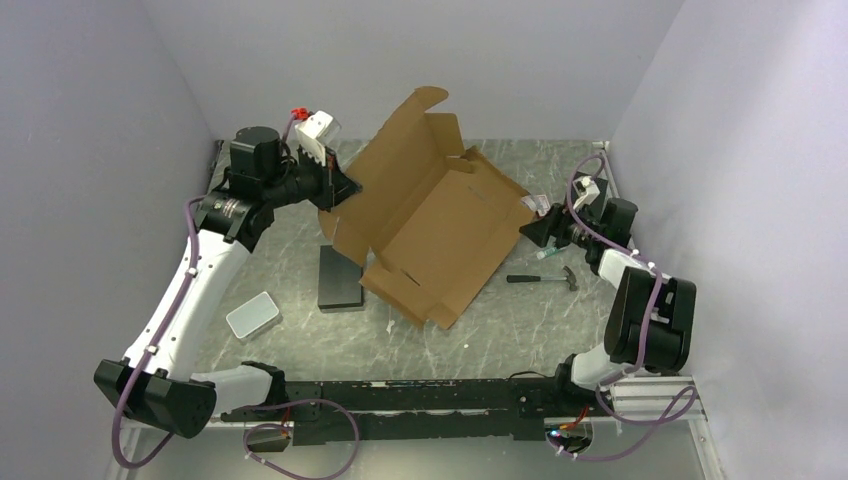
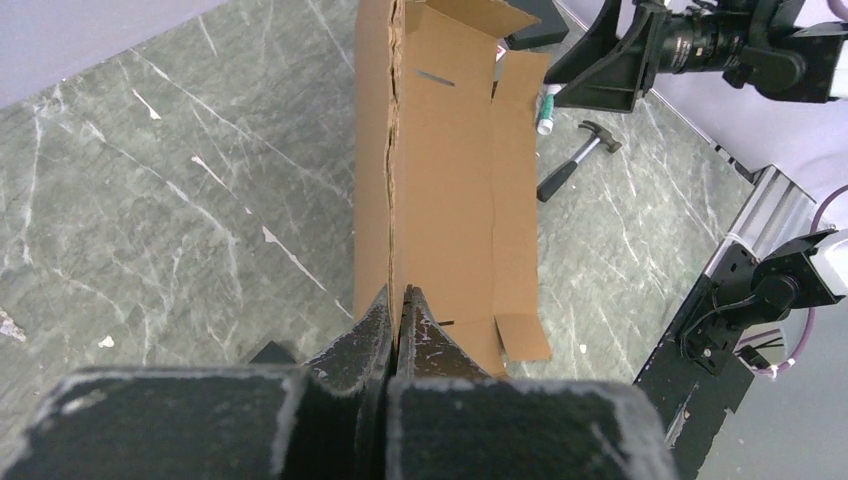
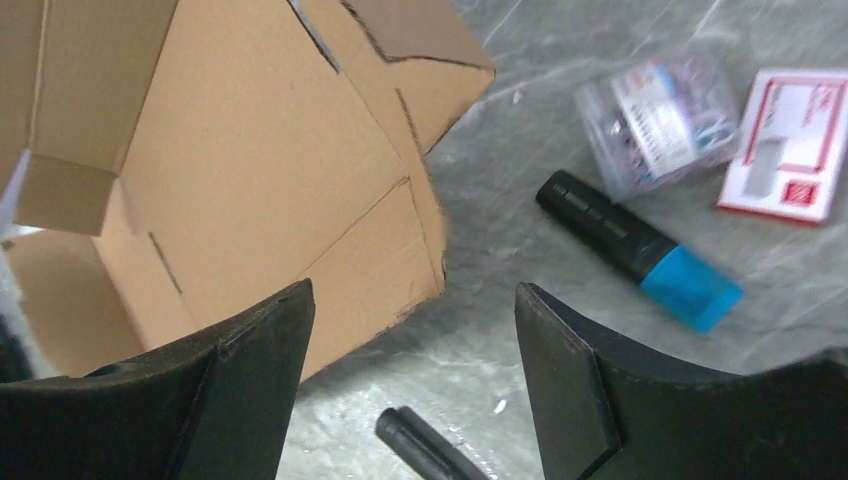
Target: Fold the paper box
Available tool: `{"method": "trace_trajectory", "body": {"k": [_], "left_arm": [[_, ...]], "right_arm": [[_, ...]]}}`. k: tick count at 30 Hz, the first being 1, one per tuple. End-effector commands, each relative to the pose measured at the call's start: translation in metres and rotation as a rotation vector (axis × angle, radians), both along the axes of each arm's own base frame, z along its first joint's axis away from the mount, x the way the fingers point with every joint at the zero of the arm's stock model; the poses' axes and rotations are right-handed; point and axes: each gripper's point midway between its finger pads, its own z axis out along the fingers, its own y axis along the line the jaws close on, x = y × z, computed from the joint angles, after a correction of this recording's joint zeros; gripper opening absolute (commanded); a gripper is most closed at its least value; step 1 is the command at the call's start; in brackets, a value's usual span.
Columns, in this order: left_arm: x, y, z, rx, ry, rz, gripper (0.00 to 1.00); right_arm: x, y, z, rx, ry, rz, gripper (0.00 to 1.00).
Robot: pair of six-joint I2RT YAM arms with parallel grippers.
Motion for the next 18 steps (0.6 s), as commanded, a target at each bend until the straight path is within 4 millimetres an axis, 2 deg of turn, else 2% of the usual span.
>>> {"method": "trace_trajectory", "body": {"k": [1, 10, 18], "left_arm": [[-0.003, -0.001, 0.03, -0.036, -0.113, -0.009, 0.0], [-0.007, -0.001, 0.037, -0.056, -0.134, -0.011, 0.0], [-0.012, 0.0, 0.04, -0.062, -0.147, -0.011, 0.0]], "right_arm": [[0.004, 0.013, 0.007, 0.137, 0.04, 0.0, 0.75], [0.001, 0.035, -0.018, 0.221, 0.169, 0.025, 0.66], [-0.004, 0.064, -0.011, 0.266, 0.182, 0.058, 0.6]]}}
